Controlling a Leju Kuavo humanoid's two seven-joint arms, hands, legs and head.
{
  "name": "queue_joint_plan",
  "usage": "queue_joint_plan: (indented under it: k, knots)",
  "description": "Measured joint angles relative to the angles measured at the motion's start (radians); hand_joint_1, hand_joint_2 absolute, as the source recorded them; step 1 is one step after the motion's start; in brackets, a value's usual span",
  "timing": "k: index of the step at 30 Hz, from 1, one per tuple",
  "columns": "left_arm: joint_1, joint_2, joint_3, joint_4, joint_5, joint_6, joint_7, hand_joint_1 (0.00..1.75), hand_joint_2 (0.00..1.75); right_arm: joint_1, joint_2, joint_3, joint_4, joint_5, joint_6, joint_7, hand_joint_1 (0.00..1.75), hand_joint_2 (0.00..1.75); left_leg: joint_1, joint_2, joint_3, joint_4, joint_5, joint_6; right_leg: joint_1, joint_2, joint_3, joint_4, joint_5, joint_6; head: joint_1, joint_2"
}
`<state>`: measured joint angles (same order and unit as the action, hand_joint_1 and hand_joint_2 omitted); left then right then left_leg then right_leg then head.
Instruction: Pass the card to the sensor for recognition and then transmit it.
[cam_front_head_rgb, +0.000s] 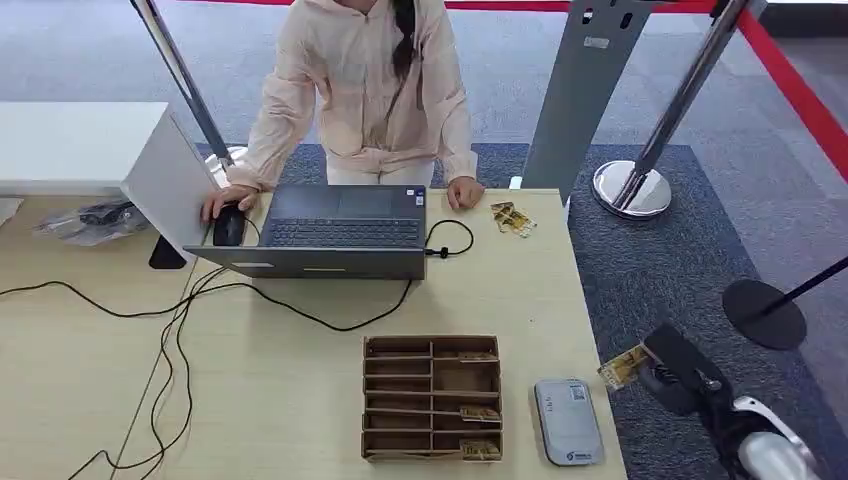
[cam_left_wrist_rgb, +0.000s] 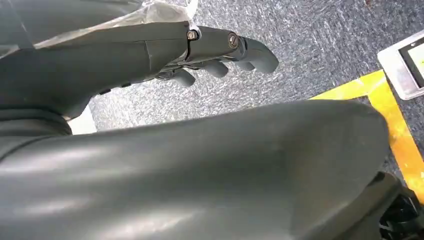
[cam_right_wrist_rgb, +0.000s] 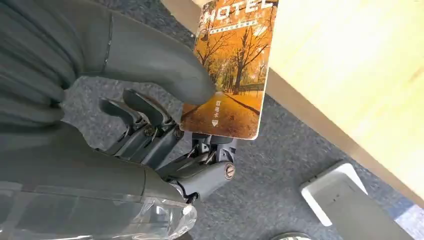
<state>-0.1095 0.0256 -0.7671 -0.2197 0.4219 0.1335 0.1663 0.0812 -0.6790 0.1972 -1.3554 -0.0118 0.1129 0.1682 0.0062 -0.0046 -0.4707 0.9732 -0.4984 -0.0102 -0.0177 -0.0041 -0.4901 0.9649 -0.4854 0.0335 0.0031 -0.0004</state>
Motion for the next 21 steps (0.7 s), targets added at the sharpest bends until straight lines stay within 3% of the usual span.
queue_joint_plan:
  k: [15,21]
  knots:
    - [0.000,0.006,-0.018,0.000,0.002,-0.005,-0.010,0.00,0.00,-0.009,-0.012,-0.003,-0.045,-0.006,0.004,0.006,1.75,1.75,0.000,0.000,0.000,0.000,0.000,0.000,0.000,0.000,0.000,0.000,0.000,0.000,0.000,0.000]
    - [0.000,0.008,-0.020,0.000,0.011,-0.006,-0.010,0.00,0.00,0.012,-0.033,0.000,-0.061,0.011,0.037,0.048,1.75,1.75,0.000,0.000,0.000,0.000,0.000,0.000,0.000,0.000,0.000,0.000,0.000,0.000,0.000,0.000]
